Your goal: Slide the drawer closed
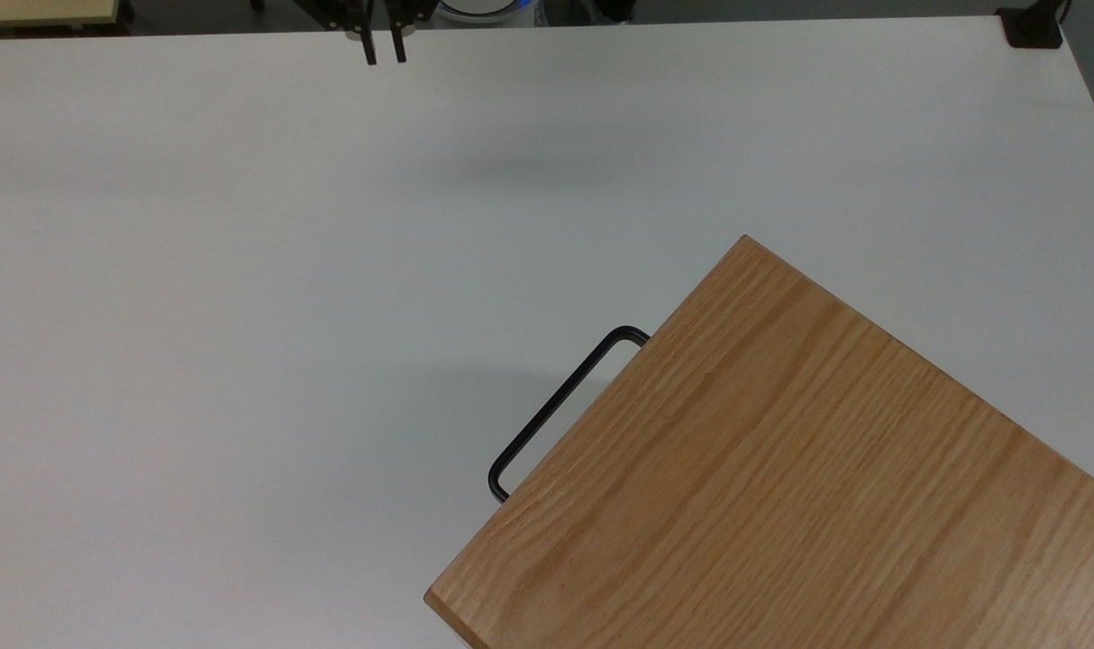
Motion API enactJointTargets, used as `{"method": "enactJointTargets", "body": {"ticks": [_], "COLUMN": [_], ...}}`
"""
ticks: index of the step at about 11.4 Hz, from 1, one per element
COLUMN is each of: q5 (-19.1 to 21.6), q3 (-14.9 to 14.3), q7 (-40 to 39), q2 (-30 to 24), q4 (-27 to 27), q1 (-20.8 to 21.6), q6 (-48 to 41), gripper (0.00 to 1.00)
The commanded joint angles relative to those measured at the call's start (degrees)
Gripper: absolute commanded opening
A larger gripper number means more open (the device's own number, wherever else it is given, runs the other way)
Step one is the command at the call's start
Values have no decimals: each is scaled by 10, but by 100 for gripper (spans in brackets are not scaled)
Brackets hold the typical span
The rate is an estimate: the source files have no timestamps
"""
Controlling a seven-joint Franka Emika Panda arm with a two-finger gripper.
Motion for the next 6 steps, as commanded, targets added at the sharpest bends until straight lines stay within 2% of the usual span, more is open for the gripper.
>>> {"method": "enactJointTargets", "body": {"ticks": [1,4,6], "q5": [-9,-9,-7], "q3": [-8,-13,-13], "q7": [-8,-7,35], "q2": [-19,-19,-19], "q4": [-16,-16,-16], "q1": [6,8,10], "q6": [2,4,8], "gripper": [100,100,100]}}
